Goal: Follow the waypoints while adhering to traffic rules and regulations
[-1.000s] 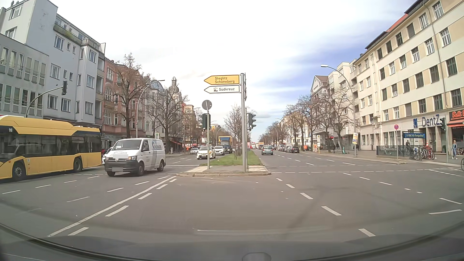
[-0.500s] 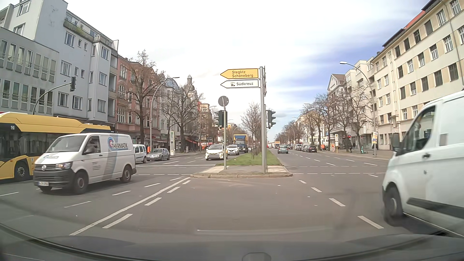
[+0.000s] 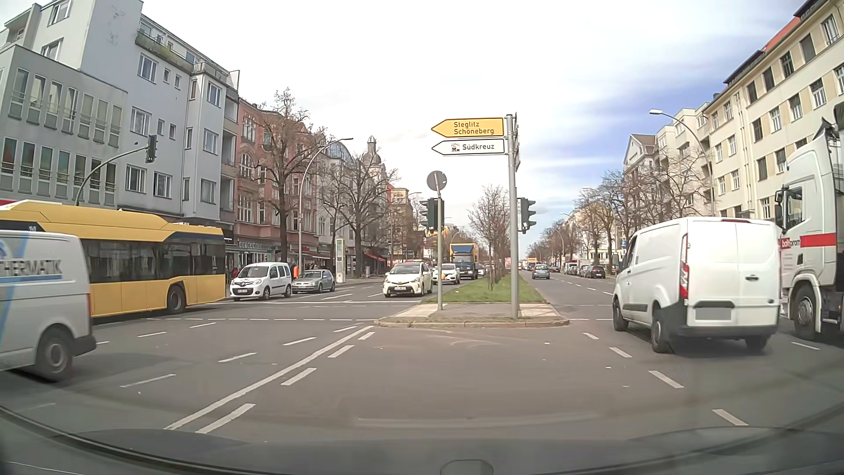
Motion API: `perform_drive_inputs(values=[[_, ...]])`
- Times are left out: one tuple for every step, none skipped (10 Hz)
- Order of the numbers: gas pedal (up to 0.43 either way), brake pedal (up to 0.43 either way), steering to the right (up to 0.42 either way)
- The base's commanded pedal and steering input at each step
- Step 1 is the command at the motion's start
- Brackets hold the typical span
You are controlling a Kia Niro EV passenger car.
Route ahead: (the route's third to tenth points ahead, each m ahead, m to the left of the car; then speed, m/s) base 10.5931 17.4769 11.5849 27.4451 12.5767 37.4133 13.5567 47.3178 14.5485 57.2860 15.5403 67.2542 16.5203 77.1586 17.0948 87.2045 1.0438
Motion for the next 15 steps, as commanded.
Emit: perform_drive_inputs(values=[[0.000, 0.183, -0.418], [0.000, 0.183, -0.439], [0.000, 0.195, -0.455], [0.000, 0.207, -0.472], [0.000, 0.220, -0.501], [0.000, 0.226, -0.548], [0.000, 0.238, -0.594], [0.000, 0.244, -0.646], [0.000, 0.244, -0.700], [0.000, 0.244, -0.752], [0.000, 0.244, -0.786], [0.000, 0.244, -0.812], [0.000, 0.244, -0.812], [0.000, 0.244, -0.795], [0.000, 0.250, -0.760]])
